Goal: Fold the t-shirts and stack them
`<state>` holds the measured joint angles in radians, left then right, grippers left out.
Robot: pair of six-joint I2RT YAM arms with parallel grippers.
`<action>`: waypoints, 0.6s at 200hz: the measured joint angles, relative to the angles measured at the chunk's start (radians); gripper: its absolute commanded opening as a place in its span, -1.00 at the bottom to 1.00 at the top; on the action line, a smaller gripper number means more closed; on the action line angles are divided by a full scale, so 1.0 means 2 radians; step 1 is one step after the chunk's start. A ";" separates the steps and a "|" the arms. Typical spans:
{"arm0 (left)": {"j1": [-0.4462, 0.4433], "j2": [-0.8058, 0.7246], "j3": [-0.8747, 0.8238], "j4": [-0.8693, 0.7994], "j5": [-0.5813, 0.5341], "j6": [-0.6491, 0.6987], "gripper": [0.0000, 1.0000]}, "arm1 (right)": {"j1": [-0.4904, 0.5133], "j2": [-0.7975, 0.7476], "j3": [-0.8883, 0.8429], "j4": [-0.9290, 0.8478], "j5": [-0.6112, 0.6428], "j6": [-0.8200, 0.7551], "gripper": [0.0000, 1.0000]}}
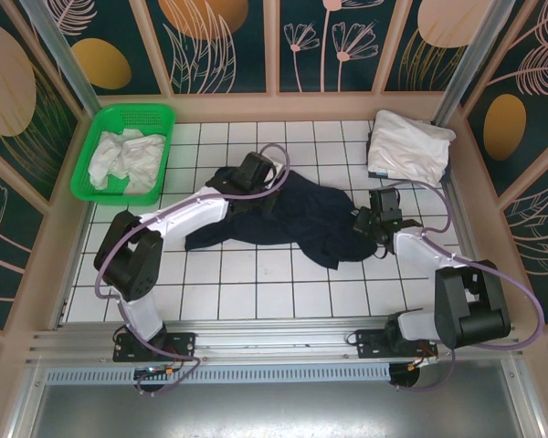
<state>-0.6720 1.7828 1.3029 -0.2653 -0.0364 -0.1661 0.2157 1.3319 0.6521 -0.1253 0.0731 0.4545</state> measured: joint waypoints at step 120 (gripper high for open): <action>0.027 -0.111 -0.098 -0.031 -0.131 -0.046 0.45 | 0.083 0.091 0.203 0.056 -0.033 -0.091 -0.06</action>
<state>-0.6189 1.5612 1.1072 -0.3267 -0.2993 -0.2577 0.3820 1.5135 1.0573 -0.0139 0.0078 0.2726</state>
